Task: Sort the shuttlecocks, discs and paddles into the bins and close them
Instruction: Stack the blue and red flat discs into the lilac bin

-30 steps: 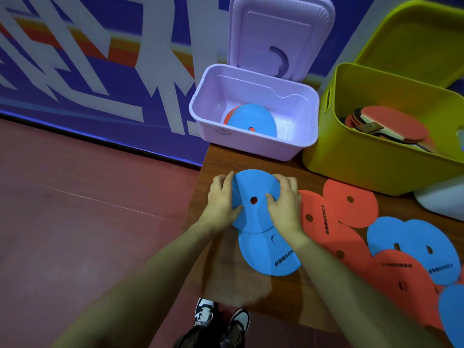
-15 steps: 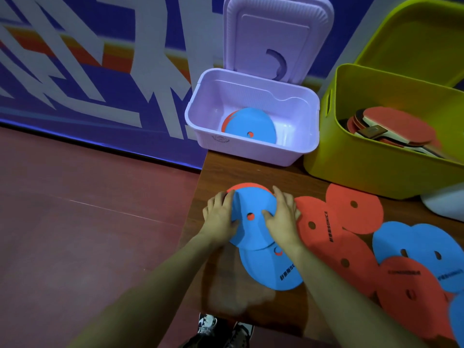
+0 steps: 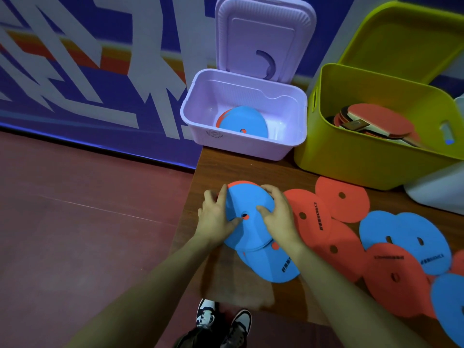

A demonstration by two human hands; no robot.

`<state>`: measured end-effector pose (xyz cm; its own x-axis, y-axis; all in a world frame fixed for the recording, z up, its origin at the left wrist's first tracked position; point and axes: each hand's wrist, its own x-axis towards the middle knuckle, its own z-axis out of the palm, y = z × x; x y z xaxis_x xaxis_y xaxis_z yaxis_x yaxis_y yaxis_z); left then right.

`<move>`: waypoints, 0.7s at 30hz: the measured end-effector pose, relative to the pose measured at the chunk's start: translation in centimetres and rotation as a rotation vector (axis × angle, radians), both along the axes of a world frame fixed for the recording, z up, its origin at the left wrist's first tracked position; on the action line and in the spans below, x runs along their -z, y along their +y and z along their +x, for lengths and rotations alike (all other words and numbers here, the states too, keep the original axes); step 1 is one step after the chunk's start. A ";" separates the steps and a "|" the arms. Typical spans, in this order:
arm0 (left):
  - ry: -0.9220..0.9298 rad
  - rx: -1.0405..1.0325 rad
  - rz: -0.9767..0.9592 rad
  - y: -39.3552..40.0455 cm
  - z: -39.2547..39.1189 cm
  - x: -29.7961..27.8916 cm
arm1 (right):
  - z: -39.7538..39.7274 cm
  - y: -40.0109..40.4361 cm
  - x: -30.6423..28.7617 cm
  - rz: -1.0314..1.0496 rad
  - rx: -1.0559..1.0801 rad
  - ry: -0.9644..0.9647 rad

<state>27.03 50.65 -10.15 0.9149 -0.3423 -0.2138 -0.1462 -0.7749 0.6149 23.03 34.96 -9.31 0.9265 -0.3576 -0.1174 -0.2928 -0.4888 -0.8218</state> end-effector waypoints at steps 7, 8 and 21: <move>-0.165 0.051 -0.035 -0.3 -1.2 -1.6 | -2.2 -0.2 -1.7 -0.044 0.025 -0.050; -0.148 0.070 -0.034 -0.7 -1.5 -1.7 | -2.8 -0.5 -1.7 -0.058 0.034 -0.033; 0.054 0.195 0.240 -5.2 -6.4 2.0 | -10.4 -3.5 2.9 -0.479 0.136 0.312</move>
<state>20.65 45.50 -12.13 0.8220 -0.4445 -0.3560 -0.2789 -0.8593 0.4288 12.60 31.41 -12.20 0.8161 -0.5512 -0.1735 -0.5715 -0.7256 -0.3832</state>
